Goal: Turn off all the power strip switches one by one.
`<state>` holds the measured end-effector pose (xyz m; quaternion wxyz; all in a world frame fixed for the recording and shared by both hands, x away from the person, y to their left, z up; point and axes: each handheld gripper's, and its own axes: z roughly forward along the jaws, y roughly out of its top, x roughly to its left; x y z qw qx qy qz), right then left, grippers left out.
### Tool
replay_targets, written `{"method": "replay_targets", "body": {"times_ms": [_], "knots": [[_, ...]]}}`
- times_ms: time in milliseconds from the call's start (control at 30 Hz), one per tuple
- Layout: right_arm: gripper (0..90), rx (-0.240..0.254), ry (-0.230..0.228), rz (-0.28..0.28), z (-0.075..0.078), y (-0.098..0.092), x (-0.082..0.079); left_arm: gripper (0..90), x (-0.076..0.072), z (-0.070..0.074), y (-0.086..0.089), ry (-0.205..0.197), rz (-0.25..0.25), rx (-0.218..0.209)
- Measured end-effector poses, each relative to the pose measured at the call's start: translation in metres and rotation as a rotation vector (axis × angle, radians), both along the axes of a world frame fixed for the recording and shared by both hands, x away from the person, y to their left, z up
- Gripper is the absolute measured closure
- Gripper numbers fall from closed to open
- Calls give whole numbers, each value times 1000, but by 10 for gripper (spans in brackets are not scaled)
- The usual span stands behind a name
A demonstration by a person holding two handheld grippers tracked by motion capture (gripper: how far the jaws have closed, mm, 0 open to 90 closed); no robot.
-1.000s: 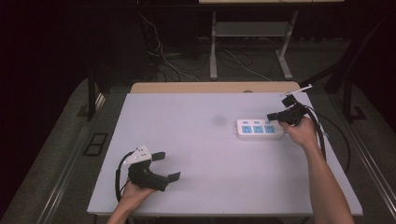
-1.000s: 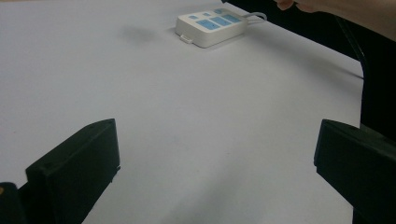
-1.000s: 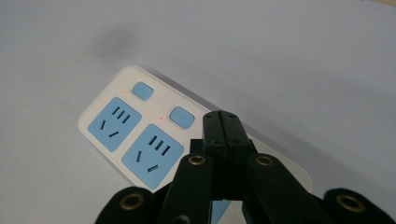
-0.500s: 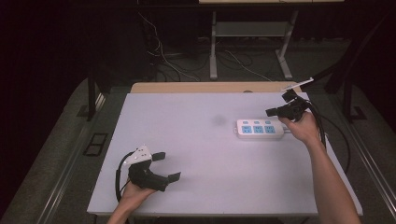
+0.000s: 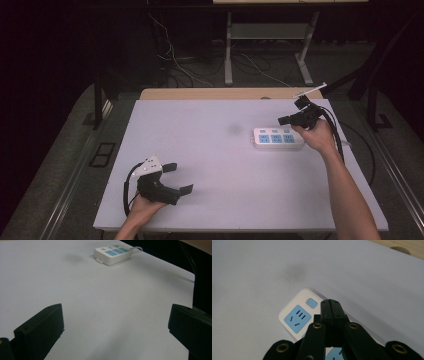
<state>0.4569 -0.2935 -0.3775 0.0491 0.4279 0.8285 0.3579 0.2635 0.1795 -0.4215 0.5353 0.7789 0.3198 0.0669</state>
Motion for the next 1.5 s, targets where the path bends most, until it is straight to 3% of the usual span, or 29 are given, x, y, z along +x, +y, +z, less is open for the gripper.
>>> {"method": "replay_targets", "body": {"times_ms": [1233,1500], "knots": [[900,-16,65,0,-40,11,14,0,1,-1,-1,1,-7,8],[900,22,63,-18,-43,5,15,0,0,-1,-1,-1,-7,6]]}}
